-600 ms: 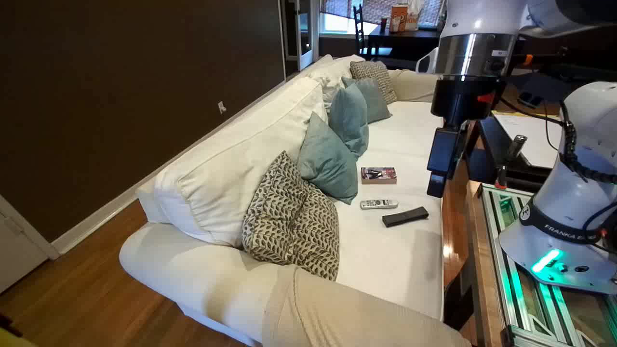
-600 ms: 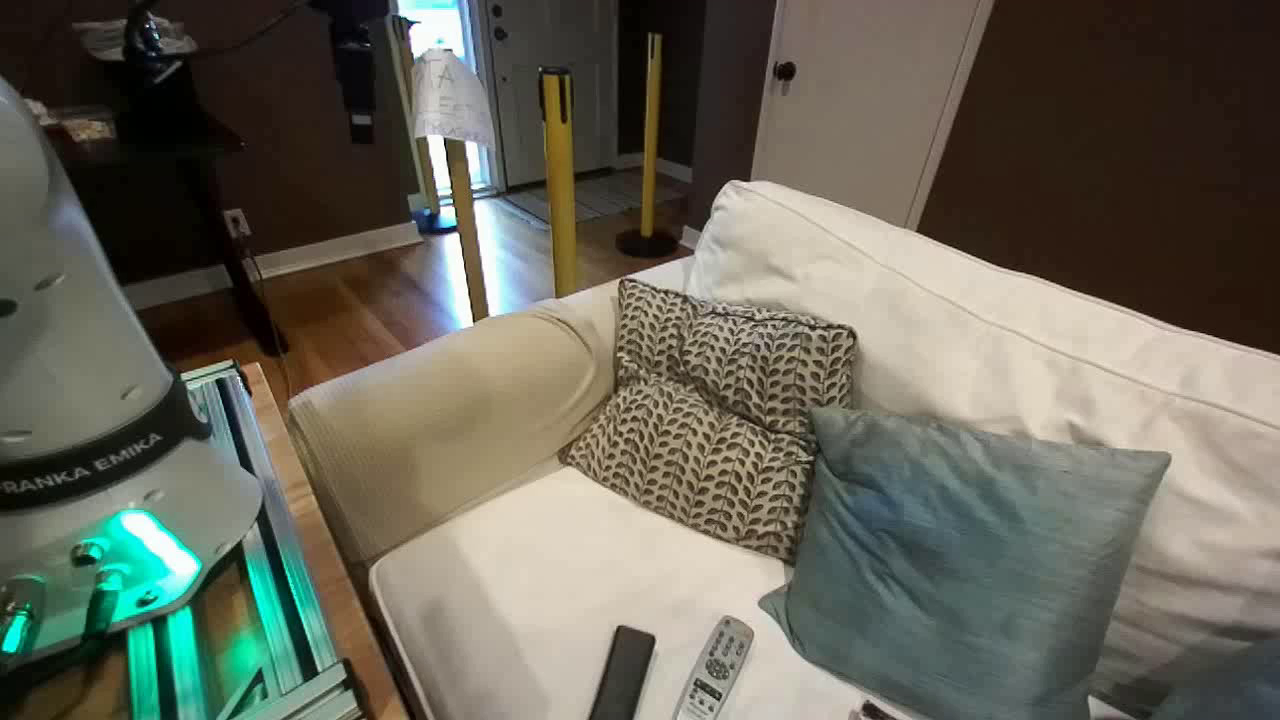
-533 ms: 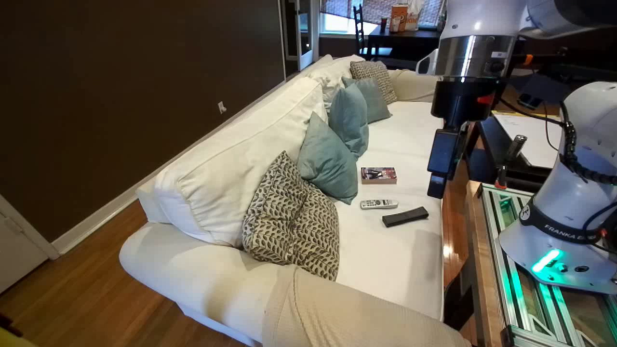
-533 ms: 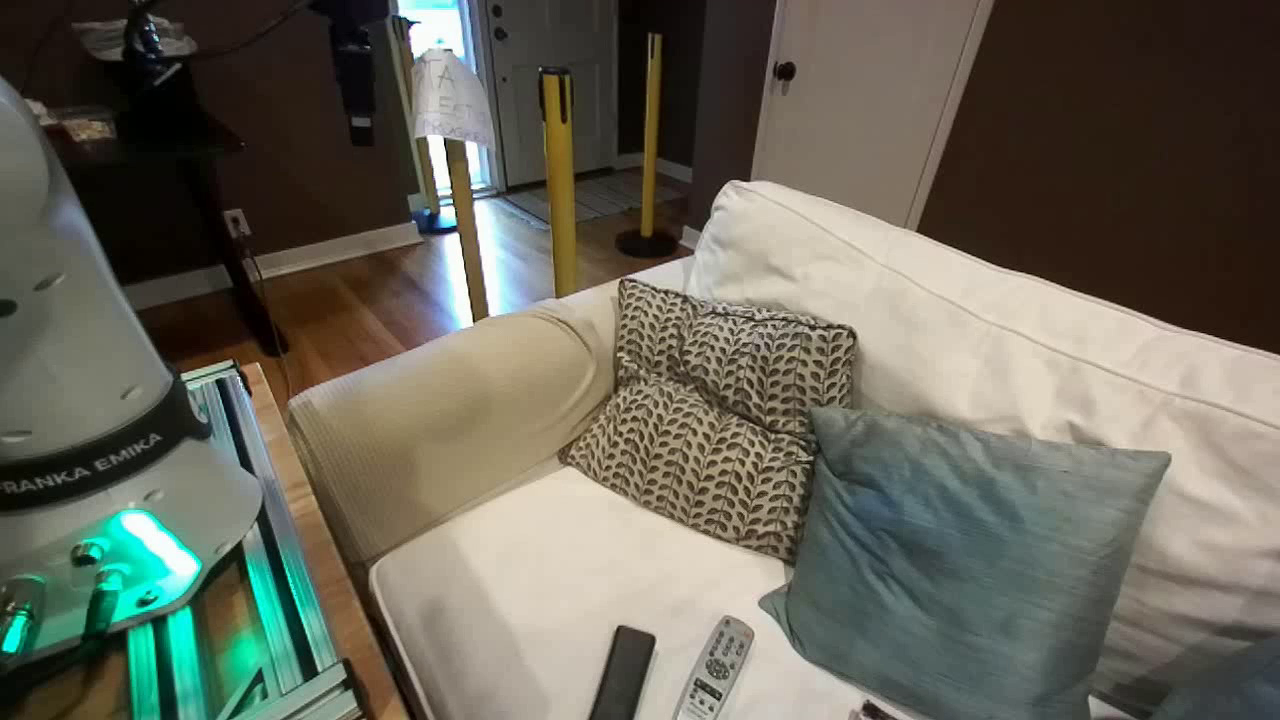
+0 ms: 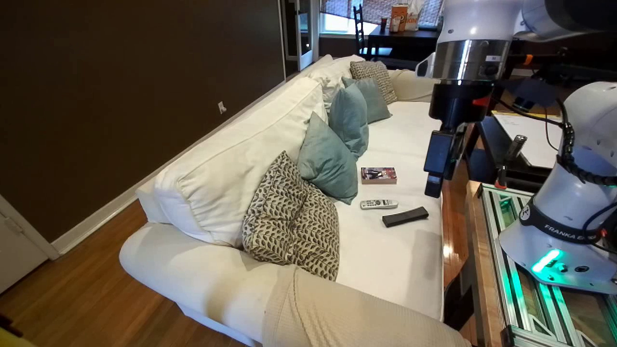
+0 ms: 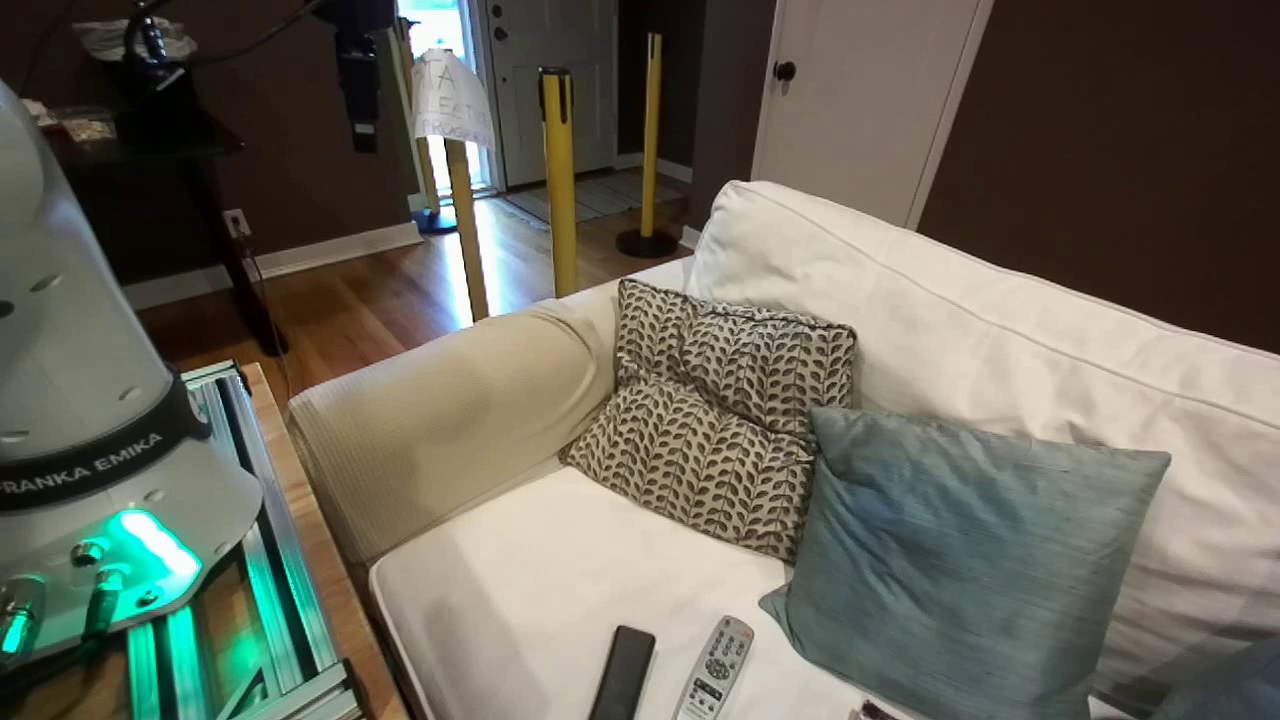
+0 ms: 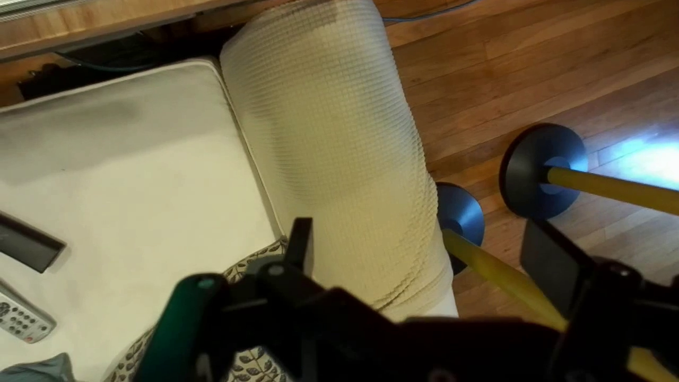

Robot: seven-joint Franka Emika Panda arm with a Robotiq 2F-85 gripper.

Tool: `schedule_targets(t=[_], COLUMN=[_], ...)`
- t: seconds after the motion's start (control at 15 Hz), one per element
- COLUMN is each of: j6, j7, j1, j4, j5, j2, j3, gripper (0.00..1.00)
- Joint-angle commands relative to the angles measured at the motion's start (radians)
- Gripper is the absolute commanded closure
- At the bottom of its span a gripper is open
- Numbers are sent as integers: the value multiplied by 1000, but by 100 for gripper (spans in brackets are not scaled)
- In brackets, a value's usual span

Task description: Put the grey remote control on the left armrest of the chair.

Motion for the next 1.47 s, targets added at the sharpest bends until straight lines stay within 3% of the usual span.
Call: schedule_targets(t=[0.0,0.2,0.4,0.73,1.13,1.4], j6=[35,108,181,177,202,177], j7=[47,13,-90,-260,-308,-284], j1=[-139,-261,-315,-329,-368,-347], j4=[3,5,5,4,4,10], j5=[-62,-138,-221,-393,-600,-582], j2=[21,63,132,255,394,378], j3=[-32,-93,-150,-191,-218,-231], gripper=[0,0,0,0,0,0])
